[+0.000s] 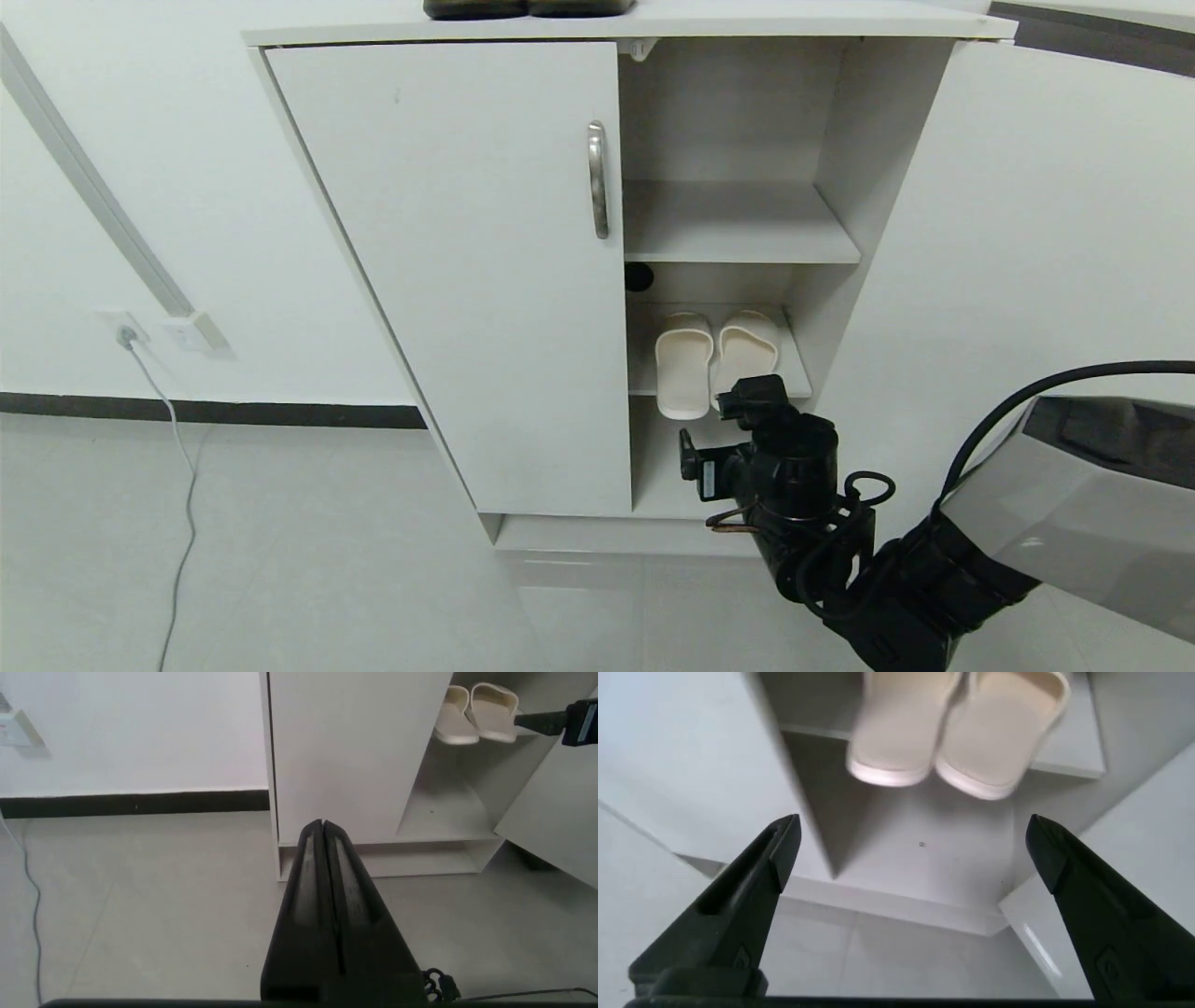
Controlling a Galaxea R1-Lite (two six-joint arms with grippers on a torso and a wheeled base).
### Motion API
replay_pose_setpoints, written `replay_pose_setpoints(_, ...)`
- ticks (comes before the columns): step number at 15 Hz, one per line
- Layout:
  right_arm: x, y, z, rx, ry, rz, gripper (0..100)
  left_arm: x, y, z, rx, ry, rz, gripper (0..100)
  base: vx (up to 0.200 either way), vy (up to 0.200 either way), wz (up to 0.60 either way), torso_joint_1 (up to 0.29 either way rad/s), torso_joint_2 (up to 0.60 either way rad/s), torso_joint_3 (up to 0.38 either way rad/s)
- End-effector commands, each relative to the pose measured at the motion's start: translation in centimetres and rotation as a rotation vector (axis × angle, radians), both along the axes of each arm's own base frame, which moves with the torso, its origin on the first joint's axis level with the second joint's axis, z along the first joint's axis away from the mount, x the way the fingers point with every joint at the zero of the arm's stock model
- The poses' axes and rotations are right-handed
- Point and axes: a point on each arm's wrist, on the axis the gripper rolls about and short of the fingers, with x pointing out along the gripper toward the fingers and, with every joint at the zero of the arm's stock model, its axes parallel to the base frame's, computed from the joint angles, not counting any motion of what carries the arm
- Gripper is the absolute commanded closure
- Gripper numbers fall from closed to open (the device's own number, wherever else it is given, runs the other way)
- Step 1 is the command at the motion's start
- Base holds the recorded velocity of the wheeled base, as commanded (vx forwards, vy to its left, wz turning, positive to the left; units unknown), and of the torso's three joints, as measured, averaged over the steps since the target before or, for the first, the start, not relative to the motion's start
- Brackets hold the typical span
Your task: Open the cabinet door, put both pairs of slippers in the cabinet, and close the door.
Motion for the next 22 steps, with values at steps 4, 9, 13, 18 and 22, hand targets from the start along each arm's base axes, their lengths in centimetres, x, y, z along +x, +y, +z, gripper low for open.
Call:
replay_pose_setpoints(4,-0.23,-0.11,-0.14,0.0,-0.004,0.002,0,0.01,0.0,0.0,-0.001,0.002,0.002,100,0.0,0.0,0.0,0.0,0.0,0.0)
replay_pose_setpoints(9,-0.23,-0.11,0.01,0.002,-0.007,0.003,0,0.01,0.0,-0.02,0.002,0.003,0.0,100,0.0,0.0,0.0,0.0,0.0,0.0)
replay_pose_setpoints(13,-0.28,-0.15,0.16,0.003,-0.011,0.003,0,0.01,0.0,-0.02,0.002,0.003,0.0,100,0.0,0.0,0.0,0.0,0.0,0.162)
replay_pose_setpoints(18,-0.25,-0.29,0.06,0.0,-0.008,0.0,0,0.01,0.01,0.0,-0.001,0.002,0.0,100,0.0,0.0,0.0,0.002,0.0,0.085)
replay_pose_setpoints(22,-0.26,-0.38,0.21,0.001,-0.01,-0.002,0,0.01,0.0,0.0,-0.001,0.002,-0.001,100,0.0,0.0,0.0,0.0,0.0,0.0)
